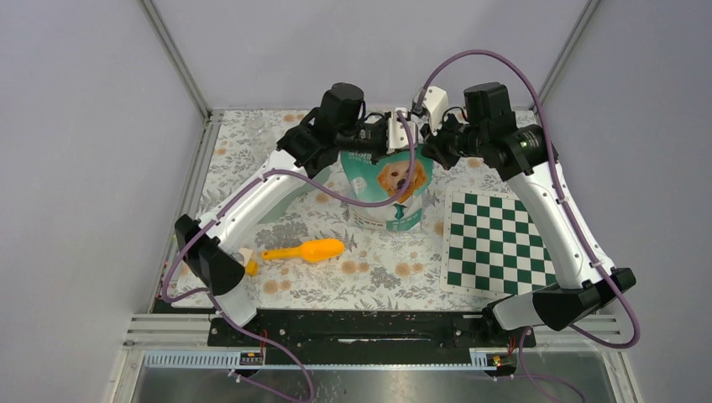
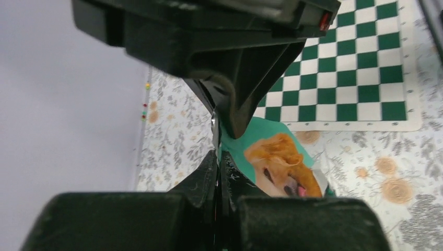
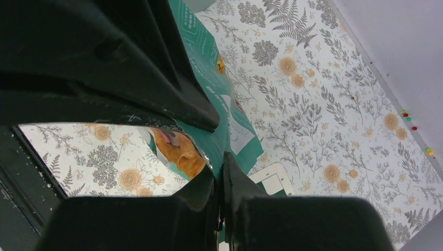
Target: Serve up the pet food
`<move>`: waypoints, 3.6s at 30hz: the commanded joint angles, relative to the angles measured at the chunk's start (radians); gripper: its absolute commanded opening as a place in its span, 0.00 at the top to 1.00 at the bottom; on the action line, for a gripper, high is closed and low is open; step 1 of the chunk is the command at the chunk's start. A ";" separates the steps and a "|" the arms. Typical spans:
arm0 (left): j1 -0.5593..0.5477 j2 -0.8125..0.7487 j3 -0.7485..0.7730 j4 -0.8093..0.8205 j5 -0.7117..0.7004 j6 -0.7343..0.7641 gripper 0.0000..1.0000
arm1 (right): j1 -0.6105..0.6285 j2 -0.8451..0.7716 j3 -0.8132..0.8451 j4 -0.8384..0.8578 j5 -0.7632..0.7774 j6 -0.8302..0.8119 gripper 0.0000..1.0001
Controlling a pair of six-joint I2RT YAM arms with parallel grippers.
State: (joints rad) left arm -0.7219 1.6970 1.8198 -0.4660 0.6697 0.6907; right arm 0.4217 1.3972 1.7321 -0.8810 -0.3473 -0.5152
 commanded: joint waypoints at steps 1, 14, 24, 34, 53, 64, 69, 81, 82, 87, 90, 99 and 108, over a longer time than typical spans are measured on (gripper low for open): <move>0.006 -0.031 0.032 -0.109 -0.246 0.161 1.00 | -0.001 -0.003 0.150 0.096 0.036 0.043 1.00; 0.063 -0.085 0.085 -0.451 -0.780 0.356 1.00 | -0.001 -0.020 0.216 0.108 0.404 0.114 1.00; 0.165 -0.174 -0.022 -0.484 -0.866 0.389 1.00 | -0.001 -0.051 0.176 0.183 0.594 0.160 1.00; 0.238 -0.203 -0.062 -0.466 -0.804 0.374 1.00 | -0.001 -0.088 0.108 0.226 0.576 0.159 1.00; 0.385 -0.243 -0.096 -0.419 -0.852 0.412 1.00 | -0.001 -0.173 -0.001 0.320 0.661 0.175 1.00; 0.415 -0.282 -0.066 -0.375 -0.650 0.344 1.00 | -0.001 -0.251 -0.136 0.340 0.118 0.040 1.00; 0.372 -0.305 -0.065 -0.246 -0.425 0.191 0.66 | -0.001 -0.233 -0.129 0.364 -0.085 0.083 1.00; 0.193 -0.281 -0.077 0.035 -0.044 0.037 0.18 | 0.000 -0.151 -0.144 0.339 0.051 0.121 0.51; 0.178 -0.264 -0.062 0.034 -0.026 0.045 0.16 | -0.001 -0.149 -0.159 0.337 0.057 0.116 0.50; 0.130 -0.195 0.002 0.037 0.039 0.060 0.10 | -0.001 -0.150 -0.178 0.296 0.043 0.103 0.45; 0.113 -0.151 0.041 0.036 0.056 0.054 0.09 | -0.001 -0.138 -0.164 0.251 0.045 0.101 0.44; 0.082 -0.015 0.128 0.056 0.157 0.028 0.08 | -0.001 -0.091 -0.093 0.117 -0.008 0.082 0.99; 0.076 0.106 0.238 0.007 0.285 -0.023 0.18 | -0.001 -0.103 -0.064 0.146 -0.084 0.080 1.00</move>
State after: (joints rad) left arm -0.6403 1.7920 1.9949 -0.4568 0.8360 0.6891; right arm 0.4171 1.3174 1.6299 -0.7620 -0.3618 -0.4271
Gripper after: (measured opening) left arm 0.864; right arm 0.027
